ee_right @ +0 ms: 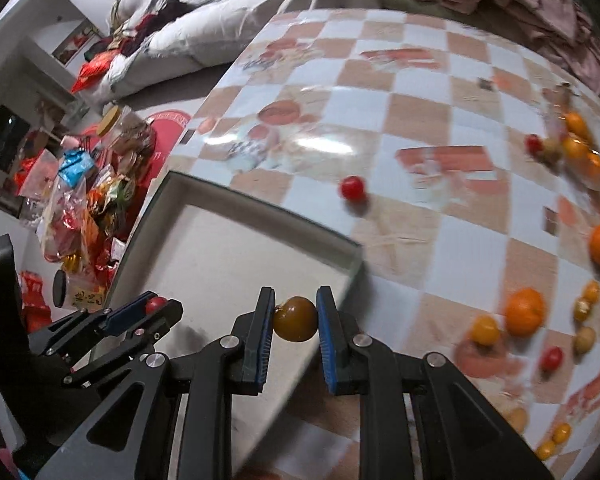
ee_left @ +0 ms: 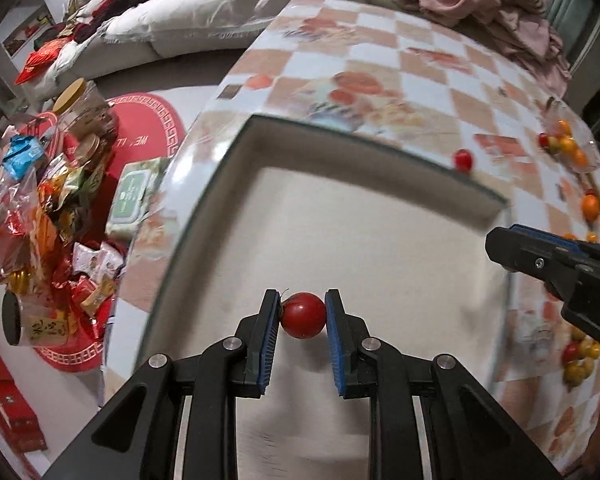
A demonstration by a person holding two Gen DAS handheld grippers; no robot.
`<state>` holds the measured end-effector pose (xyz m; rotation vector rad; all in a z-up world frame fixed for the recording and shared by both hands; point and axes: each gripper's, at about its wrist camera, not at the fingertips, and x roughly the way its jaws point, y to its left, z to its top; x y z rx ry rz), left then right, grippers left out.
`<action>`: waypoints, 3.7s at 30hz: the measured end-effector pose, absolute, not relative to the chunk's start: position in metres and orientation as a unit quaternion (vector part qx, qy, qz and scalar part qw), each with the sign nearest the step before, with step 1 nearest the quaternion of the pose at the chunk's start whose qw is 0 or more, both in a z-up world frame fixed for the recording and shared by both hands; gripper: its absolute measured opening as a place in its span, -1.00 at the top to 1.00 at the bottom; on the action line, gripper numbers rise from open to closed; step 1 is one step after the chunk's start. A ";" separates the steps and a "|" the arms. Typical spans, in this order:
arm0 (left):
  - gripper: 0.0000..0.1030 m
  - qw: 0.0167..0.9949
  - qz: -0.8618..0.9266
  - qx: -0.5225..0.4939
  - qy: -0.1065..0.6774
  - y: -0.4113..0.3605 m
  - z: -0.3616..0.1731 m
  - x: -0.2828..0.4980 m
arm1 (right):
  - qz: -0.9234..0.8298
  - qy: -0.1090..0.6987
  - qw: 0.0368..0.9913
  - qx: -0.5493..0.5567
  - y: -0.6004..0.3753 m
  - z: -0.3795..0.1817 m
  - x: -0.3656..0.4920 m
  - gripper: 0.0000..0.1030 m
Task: Organize fruits
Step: 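Carry both tomatoes to the white tray and open both tools to drop them, then move both open tools back over the fruit on the table, then grasp a red cherry tomato with the left tool while the right tool grasps a yellow tomato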
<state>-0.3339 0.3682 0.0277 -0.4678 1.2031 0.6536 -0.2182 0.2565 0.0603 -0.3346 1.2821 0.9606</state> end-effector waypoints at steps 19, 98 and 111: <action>-0.58 0.749 0.304 -0.192 0.556 0.383 0.015 -0.343 | 0.407 0.556 0.679 -0.254 0.297 0.018 -0.241 0.42; -0.57 0.786 0.063 -0.095 0.607 0.131 0.015 -0.203 | 0.195 0.629 0.751 -0.050 -0.032 0.028 -0.127 -0.41; 0.22 0.779 0.074 -0.096 0.616 0.121 0.011 -0.198 | 0.183 0.637 0.744 -0.087 -0.017 0.017 -0.128 0.30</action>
